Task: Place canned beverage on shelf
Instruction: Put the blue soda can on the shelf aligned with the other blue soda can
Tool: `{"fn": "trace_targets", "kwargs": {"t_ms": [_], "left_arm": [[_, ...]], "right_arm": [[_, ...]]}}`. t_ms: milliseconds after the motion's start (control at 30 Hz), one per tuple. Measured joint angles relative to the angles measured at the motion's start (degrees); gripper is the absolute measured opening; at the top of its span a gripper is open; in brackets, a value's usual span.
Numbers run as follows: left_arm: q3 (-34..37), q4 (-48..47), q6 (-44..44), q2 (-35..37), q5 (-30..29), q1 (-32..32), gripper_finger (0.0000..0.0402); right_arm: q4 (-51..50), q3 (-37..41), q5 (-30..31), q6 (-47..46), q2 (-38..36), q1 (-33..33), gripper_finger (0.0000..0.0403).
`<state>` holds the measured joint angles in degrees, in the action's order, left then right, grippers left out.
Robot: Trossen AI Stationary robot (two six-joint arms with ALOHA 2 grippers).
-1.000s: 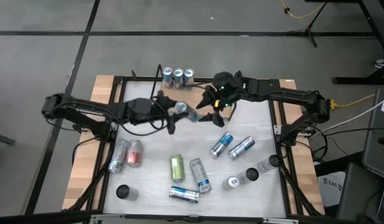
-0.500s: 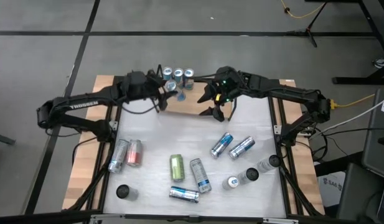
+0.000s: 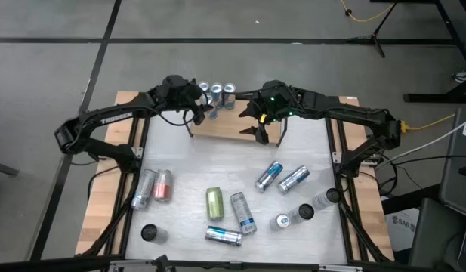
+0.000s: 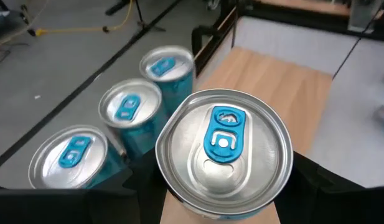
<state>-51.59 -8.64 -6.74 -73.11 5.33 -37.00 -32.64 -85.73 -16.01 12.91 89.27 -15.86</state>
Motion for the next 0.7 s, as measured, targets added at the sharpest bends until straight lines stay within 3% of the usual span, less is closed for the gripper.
{"fn": "trace_targets", "kwargs": {"t_ms": [300,700], "left_arm": [[0.0,-3.33,-1.35,-2.29,0.4,-3.65,0.0209],[-0.12,-4.48,-1.78,-3.93,0.45,-3.43,0.0209]], "right_arm": [[-0.02,0.0,0.4,0.02,-0.3,-1.93,0.0292],[0.52,0.0,2.76,1.05,-0.3,-2.69,0.0292]]}}
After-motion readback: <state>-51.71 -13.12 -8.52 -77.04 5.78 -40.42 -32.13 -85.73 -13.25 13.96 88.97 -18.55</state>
